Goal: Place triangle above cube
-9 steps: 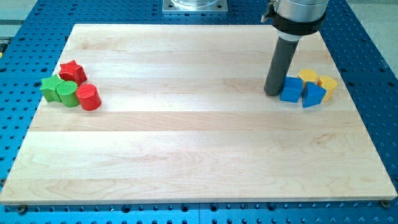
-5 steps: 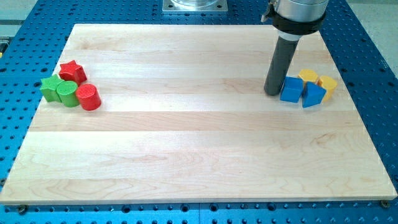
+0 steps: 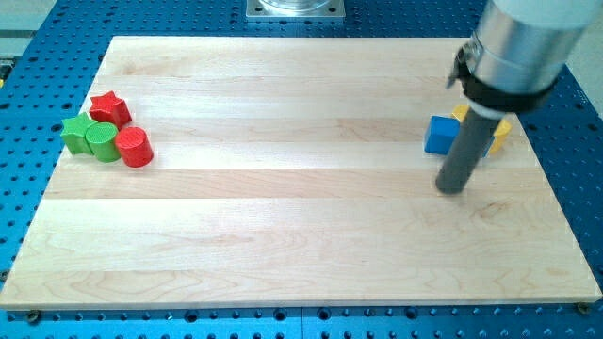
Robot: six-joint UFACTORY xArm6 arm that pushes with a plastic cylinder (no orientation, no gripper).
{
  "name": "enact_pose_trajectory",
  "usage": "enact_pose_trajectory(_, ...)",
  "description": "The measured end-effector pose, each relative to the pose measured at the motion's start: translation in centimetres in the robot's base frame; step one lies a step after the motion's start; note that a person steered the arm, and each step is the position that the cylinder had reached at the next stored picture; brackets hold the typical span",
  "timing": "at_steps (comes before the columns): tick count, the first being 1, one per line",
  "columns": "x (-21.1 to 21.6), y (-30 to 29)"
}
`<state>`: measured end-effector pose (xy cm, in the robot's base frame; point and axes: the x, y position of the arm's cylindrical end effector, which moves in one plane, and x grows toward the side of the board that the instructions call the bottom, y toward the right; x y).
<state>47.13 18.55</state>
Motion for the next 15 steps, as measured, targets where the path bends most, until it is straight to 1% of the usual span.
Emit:
enact_pose_trajectory(1, -0.1, 1.5)
enact_pose_trajectory(2, 2.1, 1.6)
enact_pose_trajectory(5, -2.6, 3.2)
enact_pose_trajectory(6, -1.9, 3.2)
enact_pose_trajectory(8, -2.5, 4.1)
enact_pose_trajectory(9, -4.0, 4.4)
enact_pose_trajectory(10, -5.1, 2.3)
enact_pose_trajectory(12, -13.1, -0.4)
enact_pose_trajectory(13, -15.2, -1.5)
enact_pose_trajectory(14, -13.7, -0.9)
enact_pose_trajectory(15, -13.6, -0.1)
